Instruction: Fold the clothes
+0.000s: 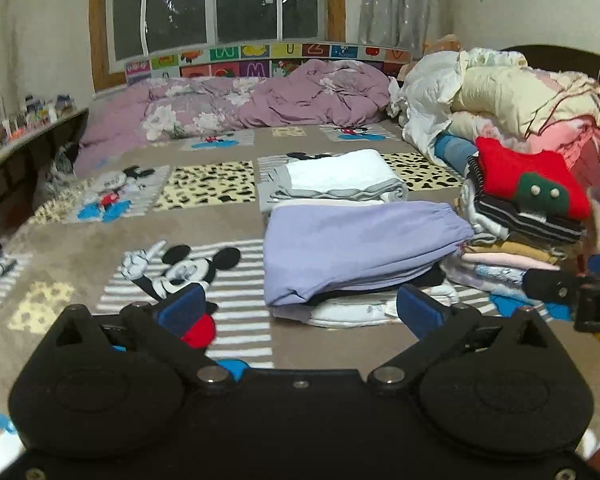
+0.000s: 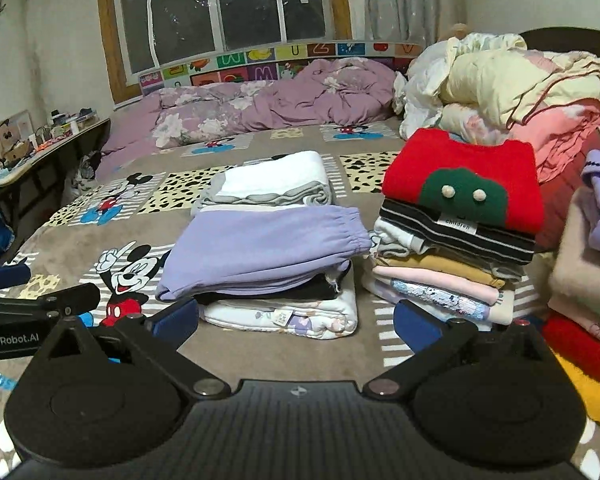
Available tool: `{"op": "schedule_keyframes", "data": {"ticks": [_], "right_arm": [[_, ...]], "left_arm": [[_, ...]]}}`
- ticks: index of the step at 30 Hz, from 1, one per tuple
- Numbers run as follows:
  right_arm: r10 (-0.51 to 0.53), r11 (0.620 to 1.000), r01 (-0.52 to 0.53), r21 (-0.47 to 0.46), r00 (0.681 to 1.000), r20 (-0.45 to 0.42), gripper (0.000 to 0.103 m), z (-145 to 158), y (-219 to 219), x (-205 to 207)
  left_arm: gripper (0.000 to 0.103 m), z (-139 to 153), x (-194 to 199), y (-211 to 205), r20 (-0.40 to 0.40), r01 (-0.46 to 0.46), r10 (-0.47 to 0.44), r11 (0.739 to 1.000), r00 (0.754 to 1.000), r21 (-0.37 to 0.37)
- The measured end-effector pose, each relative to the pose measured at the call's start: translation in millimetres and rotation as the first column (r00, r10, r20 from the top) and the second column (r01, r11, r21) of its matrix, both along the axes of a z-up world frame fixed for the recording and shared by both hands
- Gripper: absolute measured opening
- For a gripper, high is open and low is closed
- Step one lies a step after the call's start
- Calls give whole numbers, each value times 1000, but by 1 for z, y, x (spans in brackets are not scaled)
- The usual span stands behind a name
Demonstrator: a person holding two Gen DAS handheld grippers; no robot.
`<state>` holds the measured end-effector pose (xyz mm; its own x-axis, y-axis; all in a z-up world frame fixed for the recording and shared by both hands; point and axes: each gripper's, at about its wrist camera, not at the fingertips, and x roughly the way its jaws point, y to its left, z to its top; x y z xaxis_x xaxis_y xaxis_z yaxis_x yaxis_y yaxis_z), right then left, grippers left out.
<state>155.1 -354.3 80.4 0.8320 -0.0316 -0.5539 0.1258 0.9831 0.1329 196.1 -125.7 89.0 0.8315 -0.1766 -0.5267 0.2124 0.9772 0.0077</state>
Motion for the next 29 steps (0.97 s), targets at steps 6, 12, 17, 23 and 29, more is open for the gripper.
{"op": "schedule_keyframes", "data": {"ticks": [6, 12, 17, 23, 29], "right_arm": [[-23, 1000, 23, -12, 1000, 1, 103, 1, 6, -4], [-30, 999, 30, -22, 1000, 0, 103, 1, 12, -6], [-23, 999, 23, -24, 1000, -3, 103, 1, 15, -7], [-15, 1000, 15, -26, 1000, -13, 103, 0, 19, -6], [-16, 1000, 15, -18, 1000, -17, 103, -1, 18, -6]], "left_arm": [[103, 1, -8, -2, 6, 5, -5, 1000, 1000, -13], [103, -1, -11, -2, -5, 19, -19, 999, 1000, -33], [103, -1, -13, -2, -4, 27, -27, 999, 1000, -42], [103, -2, -13, -3, 0, 42, -42, 998, 999, -40], [103, -3, -13, -1, 10, 50, -50, 997, 999, -56]]}}
